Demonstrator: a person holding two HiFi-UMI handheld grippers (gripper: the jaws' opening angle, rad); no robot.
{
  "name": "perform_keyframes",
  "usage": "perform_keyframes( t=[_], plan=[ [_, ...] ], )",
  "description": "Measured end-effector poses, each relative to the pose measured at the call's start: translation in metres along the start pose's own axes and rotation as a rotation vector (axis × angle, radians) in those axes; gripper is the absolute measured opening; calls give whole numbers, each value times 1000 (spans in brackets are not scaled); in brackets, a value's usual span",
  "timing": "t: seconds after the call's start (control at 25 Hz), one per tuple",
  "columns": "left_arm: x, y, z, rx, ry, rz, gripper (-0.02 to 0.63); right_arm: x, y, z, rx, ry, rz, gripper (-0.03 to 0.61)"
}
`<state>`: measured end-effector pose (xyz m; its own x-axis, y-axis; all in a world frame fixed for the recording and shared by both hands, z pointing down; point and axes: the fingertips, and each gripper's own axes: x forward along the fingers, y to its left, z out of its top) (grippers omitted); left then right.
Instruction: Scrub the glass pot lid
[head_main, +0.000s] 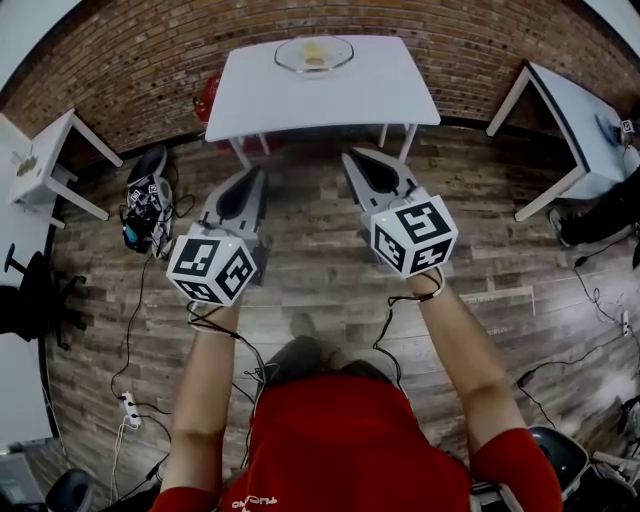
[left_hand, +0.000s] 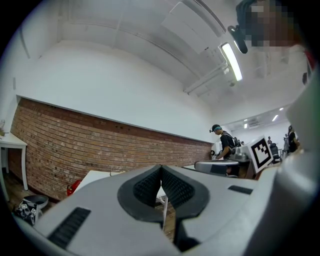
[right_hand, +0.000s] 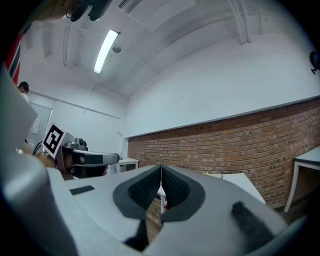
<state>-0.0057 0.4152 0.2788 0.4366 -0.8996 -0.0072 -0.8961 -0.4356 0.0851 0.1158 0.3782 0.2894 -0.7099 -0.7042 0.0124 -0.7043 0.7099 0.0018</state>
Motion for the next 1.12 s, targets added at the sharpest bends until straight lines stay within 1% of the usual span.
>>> perform_keyframes(
  t=[0.2, 0.4, 0.64, 0.88, 1.12],
  plan=[
    [16, 19, -1, -4, -15, 12, 18, 18, -12, -3, -13, 4, -4, 31],
    [48, 49, -2, 4, -26, 9, 18, 54, -33, -4, -35, 5, -16, 31],
    [100, 106, 7, 12, -34, 0, 18, 119, -60, 2, -66, 6, -27, 31],
    [155, 166, 17, 26, -37, -32, 18, 191, -94, 6, -64, -1, -61, 31],
    [200, 224, 24, 27, -39, -66, 18, 253, -117, 8, -65, 3, -100, 31]
  ],
)
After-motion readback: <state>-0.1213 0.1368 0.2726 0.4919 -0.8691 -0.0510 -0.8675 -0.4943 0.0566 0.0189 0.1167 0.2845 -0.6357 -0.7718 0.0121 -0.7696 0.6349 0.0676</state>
